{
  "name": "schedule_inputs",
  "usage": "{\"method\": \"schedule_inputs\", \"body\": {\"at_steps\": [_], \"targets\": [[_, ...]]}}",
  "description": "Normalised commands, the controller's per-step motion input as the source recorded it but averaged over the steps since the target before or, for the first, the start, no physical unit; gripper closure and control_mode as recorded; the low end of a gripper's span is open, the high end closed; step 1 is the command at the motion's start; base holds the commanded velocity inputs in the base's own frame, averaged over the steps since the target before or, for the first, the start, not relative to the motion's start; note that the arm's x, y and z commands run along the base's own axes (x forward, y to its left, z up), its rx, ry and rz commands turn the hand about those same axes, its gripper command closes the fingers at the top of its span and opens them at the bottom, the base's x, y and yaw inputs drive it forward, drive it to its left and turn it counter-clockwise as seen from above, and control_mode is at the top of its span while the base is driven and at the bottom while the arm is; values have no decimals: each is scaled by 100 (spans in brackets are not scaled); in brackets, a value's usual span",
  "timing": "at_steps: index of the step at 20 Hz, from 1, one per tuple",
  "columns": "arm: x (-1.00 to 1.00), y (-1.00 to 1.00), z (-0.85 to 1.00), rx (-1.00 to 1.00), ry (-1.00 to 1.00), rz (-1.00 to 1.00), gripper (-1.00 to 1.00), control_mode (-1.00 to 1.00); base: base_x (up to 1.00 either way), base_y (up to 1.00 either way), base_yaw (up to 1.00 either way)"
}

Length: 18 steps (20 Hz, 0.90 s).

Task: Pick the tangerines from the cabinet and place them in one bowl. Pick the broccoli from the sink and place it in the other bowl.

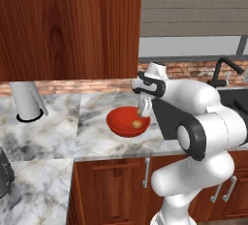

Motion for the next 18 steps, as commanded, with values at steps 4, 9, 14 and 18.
{"method": "schedule_inputs", "body": {"at_steps": [4, 9, 14, 18], "targets": [[9, 0, -13, 3, -1, 2, 100, -100, 0, 0, 0], [11, 0, -13, 3, 0, 4, 100, -100, 0, 0, 0], [5, 8, -3, 0, 0, 0, -100, -100, 0, 0, 0], [0, 1, -5, 0, 0, 0, -100, -100, 0, 0, 0]]}}
